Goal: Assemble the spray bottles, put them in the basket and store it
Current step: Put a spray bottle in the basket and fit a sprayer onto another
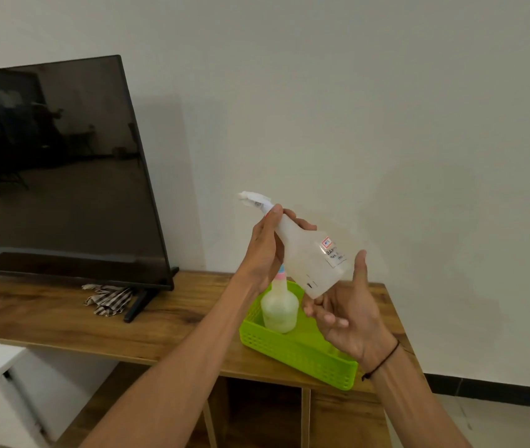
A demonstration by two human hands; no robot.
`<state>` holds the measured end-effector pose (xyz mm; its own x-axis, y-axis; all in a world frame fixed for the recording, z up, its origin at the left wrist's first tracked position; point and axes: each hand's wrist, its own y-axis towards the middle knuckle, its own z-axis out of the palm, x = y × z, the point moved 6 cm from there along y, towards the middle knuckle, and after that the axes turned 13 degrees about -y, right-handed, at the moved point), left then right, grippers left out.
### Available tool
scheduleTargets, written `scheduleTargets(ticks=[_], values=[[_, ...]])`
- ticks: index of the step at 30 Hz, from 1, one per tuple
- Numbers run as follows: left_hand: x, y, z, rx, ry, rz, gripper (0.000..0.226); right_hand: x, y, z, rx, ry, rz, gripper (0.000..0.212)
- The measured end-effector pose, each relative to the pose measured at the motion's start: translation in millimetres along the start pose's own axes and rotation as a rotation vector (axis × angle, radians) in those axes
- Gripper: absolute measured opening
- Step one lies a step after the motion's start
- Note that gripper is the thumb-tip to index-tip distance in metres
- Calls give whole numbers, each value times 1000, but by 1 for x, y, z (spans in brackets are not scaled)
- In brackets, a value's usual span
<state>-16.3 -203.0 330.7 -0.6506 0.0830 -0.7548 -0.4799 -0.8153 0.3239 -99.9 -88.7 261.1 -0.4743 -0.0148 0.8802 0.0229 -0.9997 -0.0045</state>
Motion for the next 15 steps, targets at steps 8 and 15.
scheduleTargets(ticks=[8, 15], values=[[1, 4, -6, -75, 96, 60, 40, 20, -3, 1, -497, -643, -547, 60], [8, 0, -10, -28, 61, -22, 43, -5, 8, -1, -351, -235, -169, 79]])
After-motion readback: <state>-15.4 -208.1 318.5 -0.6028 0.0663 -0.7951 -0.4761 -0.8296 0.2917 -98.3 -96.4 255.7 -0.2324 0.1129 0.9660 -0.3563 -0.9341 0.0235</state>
